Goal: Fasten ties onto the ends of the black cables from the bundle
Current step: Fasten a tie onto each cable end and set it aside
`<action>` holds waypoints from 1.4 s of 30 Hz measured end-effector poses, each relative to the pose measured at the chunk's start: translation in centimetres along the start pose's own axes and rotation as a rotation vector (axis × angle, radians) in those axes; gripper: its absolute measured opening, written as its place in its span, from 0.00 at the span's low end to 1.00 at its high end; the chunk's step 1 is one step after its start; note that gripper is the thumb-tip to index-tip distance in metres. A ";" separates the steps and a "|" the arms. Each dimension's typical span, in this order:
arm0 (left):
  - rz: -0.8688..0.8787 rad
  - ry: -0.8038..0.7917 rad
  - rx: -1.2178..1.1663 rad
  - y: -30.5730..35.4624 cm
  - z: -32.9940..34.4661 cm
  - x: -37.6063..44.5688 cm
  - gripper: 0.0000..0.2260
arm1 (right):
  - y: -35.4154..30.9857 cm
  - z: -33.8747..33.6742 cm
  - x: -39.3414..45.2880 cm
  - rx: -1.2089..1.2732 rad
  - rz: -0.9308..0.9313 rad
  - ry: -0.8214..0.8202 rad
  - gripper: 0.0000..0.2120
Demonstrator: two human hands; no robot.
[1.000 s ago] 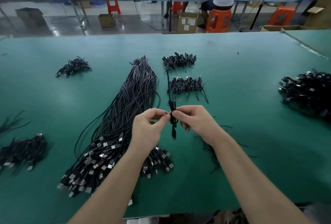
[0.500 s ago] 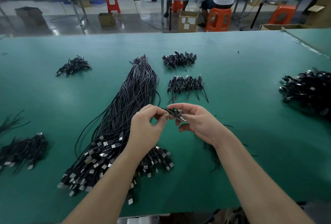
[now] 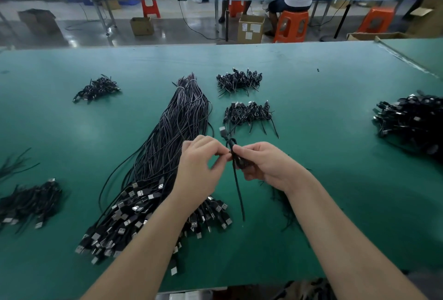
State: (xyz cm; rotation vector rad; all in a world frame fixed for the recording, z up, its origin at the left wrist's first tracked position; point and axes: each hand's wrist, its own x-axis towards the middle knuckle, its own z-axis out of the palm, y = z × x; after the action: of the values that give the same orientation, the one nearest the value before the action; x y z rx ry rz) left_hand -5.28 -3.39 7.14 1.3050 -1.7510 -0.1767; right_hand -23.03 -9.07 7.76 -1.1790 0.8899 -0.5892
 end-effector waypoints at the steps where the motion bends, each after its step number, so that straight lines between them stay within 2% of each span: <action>1: 0.133 0.032 0.139 0.0 0.1 0.1 0.05 | -0.1 0.2 0.1 0.035 0.045 -0.005 0.13; 3: 0.280 0.074 0.284 -0.2 0.4 0.1 0.04 | -0.1 0.4 0.4 0.094 0.092 0.008 0.14; 5: 0.223 0.083 0.253 -0.1 0.5 0.0 0.04 | 0.0 0.6 0.5 0.116 0.081 0.039 0.12; 7: 0.007 0.054 0.109 0.0 0.5 -0.1 0.05 | 0.1 0.7 0.6 0.120 0.026 0.094 0.10; 9: -0.268 0.004 -0.075 0.0 0.3 0.0 0.06 | 0.3 0.5 0.6 0.047 -0.086 0.143 0.19; 11: -0.480 -0.016 -0.258 -0.2 0.2 0.2 0.06 | 0.4 0.6 0.4 -0.143 -0.220 0.154 0.26; 13: -0.599 -0.007 -0.418 -0.3 0.2 0.3 0.06 | 0.5 0.7 0.4 -0.421 -0.334 0.192 0.22; 15: -0.652 -0.013 -0.511 -0.3 0.3 0.1 0.06 | 0.6 0.9 0.6 -0.531 -0.393 0.220 0.13; 18: -0.600 -0.034 -0.469 -0.3 0.3 -0.1 0.06 | 1.1 1.1 0.8 -0.440 -0.354 0.218 0.07; 21: -0.383 -0.078 -0.295 -0.3 -0.2 -0.1 0.05 | 1.3 0.8 0.8 -0.389 -0.269 0.181 0.06; 24: -0.197 -0.080 -0.139 -0.3 -0.4 -0.3 0.06 | 1.4 0.7 0.7 -0.284 -0.234 0.118 0.09; 29: -0.028 -0.023 0.033 -0.6 0.1 -0.5 0.07 | 1.6 1.2 0.6 -0.124 -0.176 0.092 0.10; 34: 0.112 -0.053 0.154 -0.8 0.2 -0.8 0.07 | 1.4 1.2 0.5 -0.042 -0.073 0.093 0.10; 36: 0.065 -0.052 0.119 -0.8 0.4 -1.0 0.06 | 1.5 1.1 0.6 -0.013 -0.070 0.099 0.12; 39: -0.240 -0.043 -0.114 -0.8 0.4 -1.0 0.06 | 1.7 0.8 0.5 -0.049 -0.133 0.074 0.16; 42: -0.540 -0.031 -0.317 -1.2 0.4 -0.8 0.06 | 1.9 0.5 0.2 -0.364 -0.262 0.160 0.26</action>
State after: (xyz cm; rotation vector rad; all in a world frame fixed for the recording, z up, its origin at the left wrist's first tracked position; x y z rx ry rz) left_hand -4.76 -3.42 5.73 1.5074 -1.2913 -0.7494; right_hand -22.59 -8.39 5.99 -1.6109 1.0136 -0.7627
